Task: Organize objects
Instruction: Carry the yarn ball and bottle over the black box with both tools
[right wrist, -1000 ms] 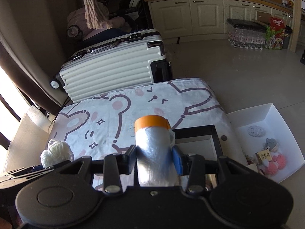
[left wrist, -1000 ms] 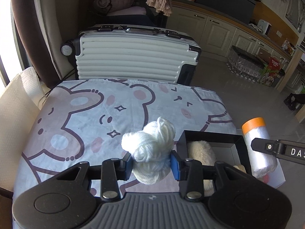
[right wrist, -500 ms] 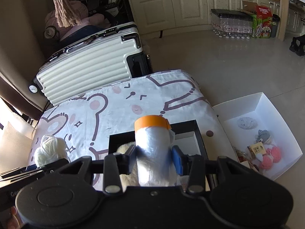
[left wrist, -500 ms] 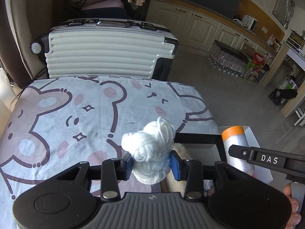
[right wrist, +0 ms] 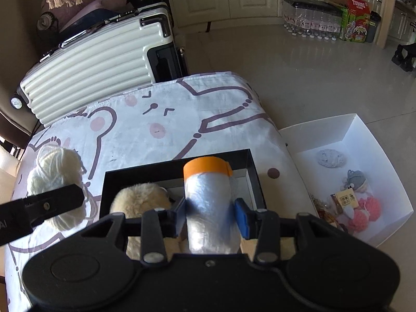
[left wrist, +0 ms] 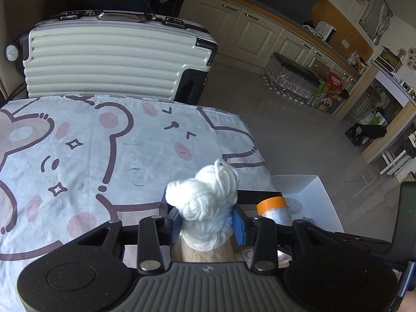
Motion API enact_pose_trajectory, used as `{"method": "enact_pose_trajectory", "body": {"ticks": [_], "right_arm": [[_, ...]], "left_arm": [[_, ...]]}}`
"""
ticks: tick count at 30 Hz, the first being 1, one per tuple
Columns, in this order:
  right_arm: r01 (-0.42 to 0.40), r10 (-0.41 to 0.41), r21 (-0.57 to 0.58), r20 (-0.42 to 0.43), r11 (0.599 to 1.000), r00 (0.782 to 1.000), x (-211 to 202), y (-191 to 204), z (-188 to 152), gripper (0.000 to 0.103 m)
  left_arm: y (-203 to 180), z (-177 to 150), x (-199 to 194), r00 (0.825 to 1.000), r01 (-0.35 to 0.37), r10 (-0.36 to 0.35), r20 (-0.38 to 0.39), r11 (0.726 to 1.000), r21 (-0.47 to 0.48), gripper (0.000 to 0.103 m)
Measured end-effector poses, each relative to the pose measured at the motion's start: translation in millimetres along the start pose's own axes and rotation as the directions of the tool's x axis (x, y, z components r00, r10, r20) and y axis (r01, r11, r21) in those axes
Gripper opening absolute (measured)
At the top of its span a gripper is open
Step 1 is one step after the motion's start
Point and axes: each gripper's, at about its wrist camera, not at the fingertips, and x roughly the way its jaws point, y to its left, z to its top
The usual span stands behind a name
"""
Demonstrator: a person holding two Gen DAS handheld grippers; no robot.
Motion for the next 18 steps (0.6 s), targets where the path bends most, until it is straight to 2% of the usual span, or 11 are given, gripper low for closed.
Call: {"method": "enact_pose_trajectory", "body": {"ticks": [8, 15, 18], "right_arm": [[0.018, -0.018, -0.014, -0.044, 1.000, 0.999, 28.6, 2.2, 3.3, 0.042], [0.043, -0.044, -0.005, -0.045, 0.999, 0.998, 42.1, -2.3, 3.4, 0.042], [0.049, -0.049, -0.003, -0.044, 0.999, 0.998, 43.2, -5.2, 3.0, 0.051]], "left_arm": [[3.5, 2.5, 19.4, 1.000, 0.013, -0.013, -0.017, 1.000, -0.004, 0.041], [2.7, 2.9, 29.5, 0.999, 0.020, -0.020, -0.029, 1.000, -0.012, 0.041], [-0.8, 2.2, 33.4, 0.999, 0.028, -0.028, -0.035, 1.000, -0.009, 0.041]]}}
